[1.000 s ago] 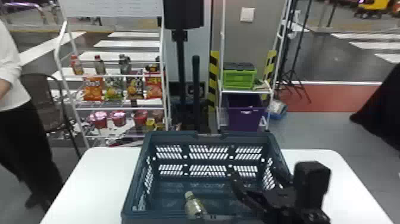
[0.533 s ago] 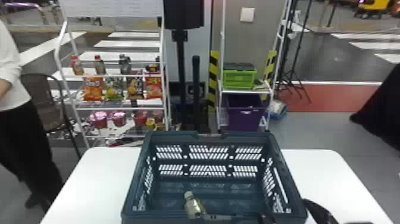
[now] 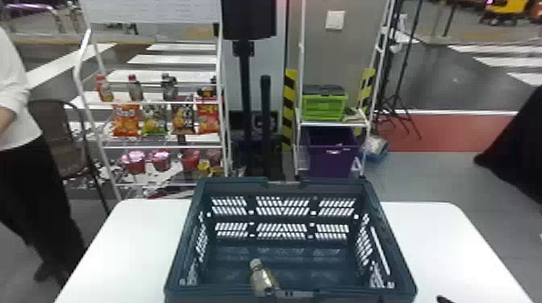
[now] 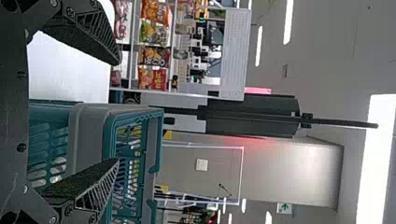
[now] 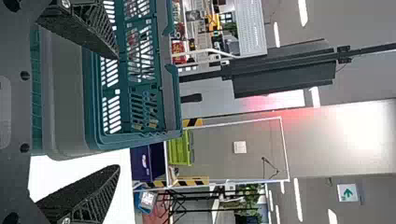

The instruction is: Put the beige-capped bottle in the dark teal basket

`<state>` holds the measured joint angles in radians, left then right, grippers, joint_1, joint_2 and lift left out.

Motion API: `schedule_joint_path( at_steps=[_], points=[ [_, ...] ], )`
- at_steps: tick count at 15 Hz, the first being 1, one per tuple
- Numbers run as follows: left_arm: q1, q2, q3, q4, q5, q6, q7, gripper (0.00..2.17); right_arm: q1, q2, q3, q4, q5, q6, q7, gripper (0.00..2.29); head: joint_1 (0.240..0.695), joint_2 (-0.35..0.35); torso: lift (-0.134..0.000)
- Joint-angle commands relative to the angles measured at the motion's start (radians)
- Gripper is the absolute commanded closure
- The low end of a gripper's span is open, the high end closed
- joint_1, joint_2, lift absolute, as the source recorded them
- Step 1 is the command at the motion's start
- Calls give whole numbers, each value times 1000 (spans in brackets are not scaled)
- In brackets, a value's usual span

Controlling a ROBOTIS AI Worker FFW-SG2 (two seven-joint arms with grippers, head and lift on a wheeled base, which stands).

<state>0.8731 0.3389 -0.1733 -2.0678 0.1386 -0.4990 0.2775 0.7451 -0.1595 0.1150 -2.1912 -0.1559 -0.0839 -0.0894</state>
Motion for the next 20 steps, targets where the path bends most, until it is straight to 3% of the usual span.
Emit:
schedule_joint_path(
  at_steps=[1,20],
  points=[
    [1,0,0,0,-1,1,0,154,16,2,0,15,-1,-36,2,46,499,0,0],
    [6,-1,-5,-6,-2,-2,6,154,37,11,-18,25,-1,-82,28,49,499,0,0]
  ],
)
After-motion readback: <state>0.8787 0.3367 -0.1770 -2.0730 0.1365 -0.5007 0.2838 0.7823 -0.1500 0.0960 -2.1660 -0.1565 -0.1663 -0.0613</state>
